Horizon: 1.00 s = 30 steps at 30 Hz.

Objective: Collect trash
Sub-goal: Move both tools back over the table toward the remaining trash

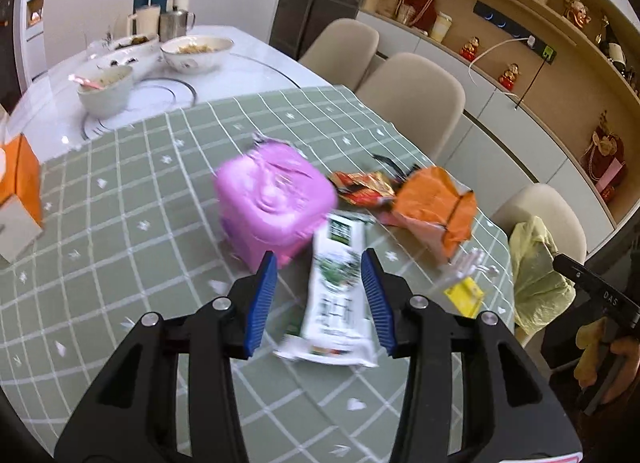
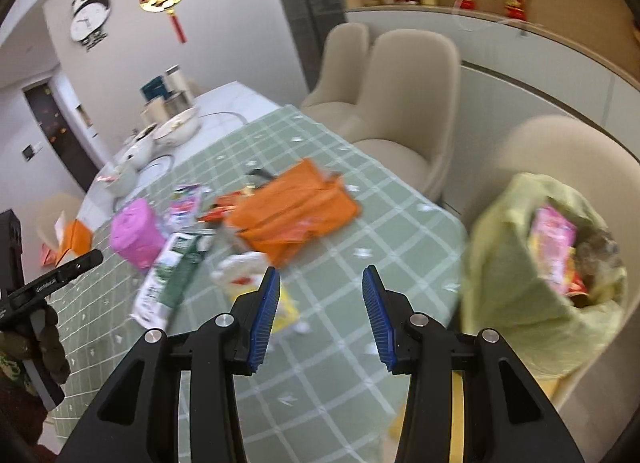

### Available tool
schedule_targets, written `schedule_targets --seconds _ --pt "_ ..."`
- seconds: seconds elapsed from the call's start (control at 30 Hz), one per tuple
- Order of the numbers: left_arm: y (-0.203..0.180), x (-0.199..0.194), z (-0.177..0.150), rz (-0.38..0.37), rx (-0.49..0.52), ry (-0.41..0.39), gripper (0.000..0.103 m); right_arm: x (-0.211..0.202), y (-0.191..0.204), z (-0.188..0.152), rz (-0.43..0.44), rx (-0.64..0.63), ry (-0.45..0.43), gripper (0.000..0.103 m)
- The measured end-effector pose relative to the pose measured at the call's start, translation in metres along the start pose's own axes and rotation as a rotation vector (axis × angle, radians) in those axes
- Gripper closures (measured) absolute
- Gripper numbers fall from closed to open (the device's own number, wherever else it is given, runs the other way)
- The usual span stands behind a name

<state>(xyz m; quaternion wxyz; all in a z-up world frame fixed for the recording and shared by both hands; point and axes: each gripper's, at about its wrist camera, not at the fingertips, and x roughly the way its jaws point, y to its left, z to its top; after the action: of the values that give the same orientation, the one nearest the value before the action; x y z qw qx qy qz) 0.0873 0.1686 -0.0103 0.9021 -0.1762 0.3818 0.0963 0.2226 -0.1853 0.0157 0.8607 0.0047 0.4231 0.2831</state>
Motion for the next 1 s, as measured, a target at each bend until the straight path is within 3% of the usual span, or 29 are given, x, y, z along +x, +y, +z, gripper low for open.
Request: schedule_targets --seconds 0.13,0.23,0.37,0.5,0.63,0.73,0.9,1.0 --pt "0.018 -0.001 0.009 -0.016 0.015 -0.032 0.057 0.011 0.030 0.000 0.001 -0.035 -0.007 0.062" --pt "0.025 0.002 0.009 -0.039 0.021 -0.039 0.057 0.025 0.052 -0.006 0.068 -0.055 0.030 0.062" --pt "0.023 0.019 -0.004 -0.079 -0.004 0.021 0.057 0.045 0.082 -0.010 0.042 -0.163 0.052 0.062" --pt "0.007 0.032 -0.015 -0.132 0.025 0.072 0.057 0.055 0.079 0.008 0.038 -0.141 0.047 0.062" --pt "0.000 0.025 -0.009 -0.176 0.082 0.055 0.057 0.067 0.060 0.027 -0.002 -0.109 0.038 0.062" --pt "0.009 0.010 0.014 -0.244 0.088 -0.004 0.057 0.075 0.044 0.034 -0.015 -0.064 0.036 0.062" --pt "0.046 0.023 0.084 -0.188 0.123 -0.097 0.057 0.089 0.027 0.036 -0.066 -0.059 0.036 0.062" --pt "0.069 0.063 0.116 -0.181 0.128 -0.046 0.057 0.095 0.016 0.033 -0.081 -0.030 0.042 0.062"
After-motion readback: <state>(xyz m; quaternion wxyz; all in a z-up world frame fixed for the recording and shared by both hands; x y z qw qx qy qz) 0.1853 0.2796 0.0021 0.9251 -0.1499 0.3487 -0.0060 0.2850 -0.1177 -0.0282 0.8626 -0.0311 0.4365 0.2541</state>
